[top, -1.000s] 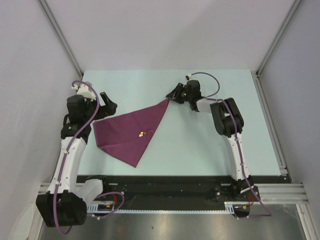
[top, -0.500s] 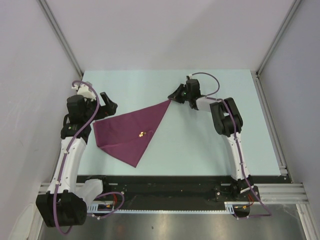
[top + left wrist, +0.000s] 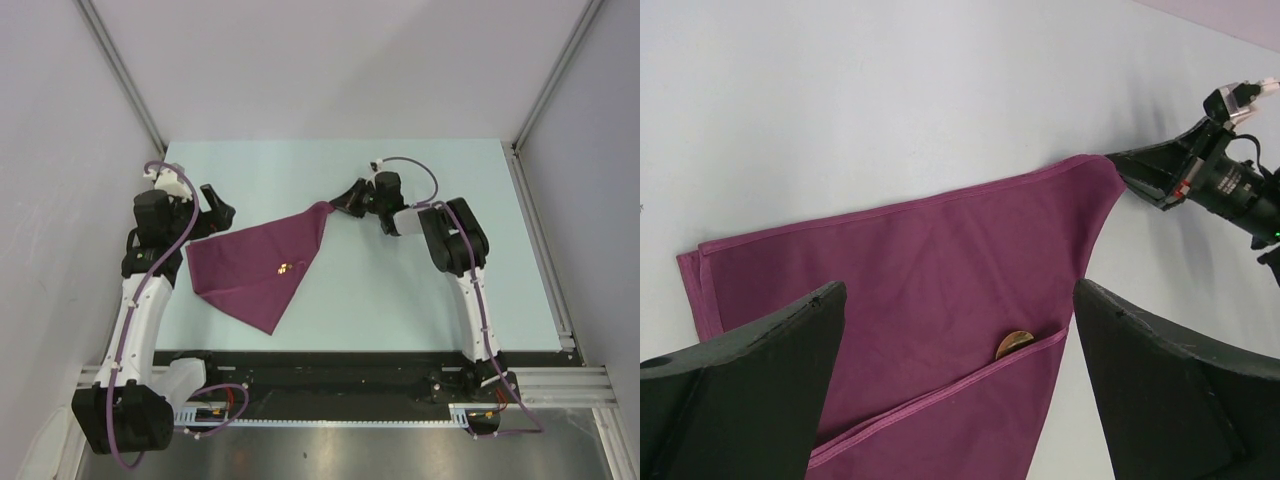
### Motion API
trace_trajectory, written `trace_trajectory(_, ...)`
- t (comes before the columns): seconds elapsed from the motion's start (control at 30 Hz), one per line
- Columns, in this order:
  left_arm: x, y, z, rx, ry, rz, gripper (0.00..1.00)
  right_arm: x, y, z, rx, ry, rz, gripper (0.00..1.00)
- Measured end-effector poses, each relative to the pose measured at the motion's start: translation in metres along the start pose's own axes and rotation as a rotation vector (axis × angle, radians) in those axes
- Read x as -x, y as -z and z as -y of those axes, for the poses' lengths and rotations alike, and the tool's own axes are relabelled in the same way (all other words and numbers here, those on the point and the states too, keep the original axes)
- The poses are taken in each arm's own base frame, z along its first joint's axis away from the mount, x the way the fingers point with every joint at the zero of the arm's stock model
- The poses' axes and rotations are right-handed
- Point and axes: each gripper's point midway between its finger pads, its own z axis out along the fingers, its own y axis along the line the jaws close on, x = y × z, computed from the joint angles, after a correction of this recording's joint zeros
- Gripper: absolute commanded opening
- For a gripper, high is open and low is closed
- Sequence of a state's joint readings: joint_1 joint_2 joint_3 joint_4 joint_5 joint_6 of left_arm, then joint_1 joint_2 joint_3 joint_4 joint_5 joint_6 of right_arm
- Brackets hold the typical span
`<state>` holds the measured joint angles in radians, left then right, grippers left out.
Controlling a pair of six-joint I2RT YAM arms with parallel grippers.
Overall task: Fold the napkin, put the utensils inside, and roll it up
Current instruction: Fold the napkin
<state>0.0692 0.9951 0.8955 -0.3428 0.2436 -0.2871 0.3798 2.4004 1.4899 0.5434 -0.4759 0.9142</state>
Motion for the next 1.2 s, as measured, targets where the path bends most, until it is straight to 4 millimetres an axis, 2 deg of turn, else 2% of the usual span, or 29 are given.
trace_trajectory(0.13, 0.000, 0.000, 0.001, -0.003, 0.000, -0.001, 1.00, -0.015, 0.013, -0.038, 0.096, 0.023, -0.018, 0.00)
trace_trajectory(0.27, 0.000, 0.000, 0.001, -0.005, 0.000, -0.001, 1.00, -0.027, 0.028, -0.098, 0.240, 0.089, -0.025, 0.00)
trace_trajectory(0.33, 0.000, 0.000, 0.001, -0.007, 0.000, -0.002, 1.00, -0.033, 0.033, -0.123, 0.298, 0.117, -0.031, 0.00)
trace_trajectory(0.47, -0.001, 0.000, 0.003, -0.017, 0.000, -0.004, 1.00, -0.057, 0.041, -0.154, 0.371, 0.152, -0.070, 0.00)
trace_trajectory(0.63, -0.001, 0.000, 0.005, -0.026, 0.000, -0.006, 1.00, -0.111, 0.045, -0.152, 0.373, 0.138, -0.171, 0.00)
trace_trajectory(0.73, -0.001, 0.001, 0.006, -0.031, 0.000, -0.006, 1.00, -0.157, 0.049, -0.148, 0.358, 0.129, -0.257, 0.00)
trace_trajectory(0.9, 0.000, 0.001, 0.008, -0.041, 0.000, -0.004, 1.00, -0.218, 0.060, -0.166, 0.384, 0.144, -0.366, 0.00)
trace_trajectory(1.0, 0.000, 0.002, 0.009, -0.050, -0.002, -0.002, 1.00, -0.239, 0.066, -0.184, 0.425, 0.160, -0.398, 0.00)
trace_trajectory(1.2, 0.001, 0.004, 0.011, -0.057, -0.002, 0.001, 0.99, -0.250, 0.071, -0.198, 0.456, 0.164, -0.411, 0.00)
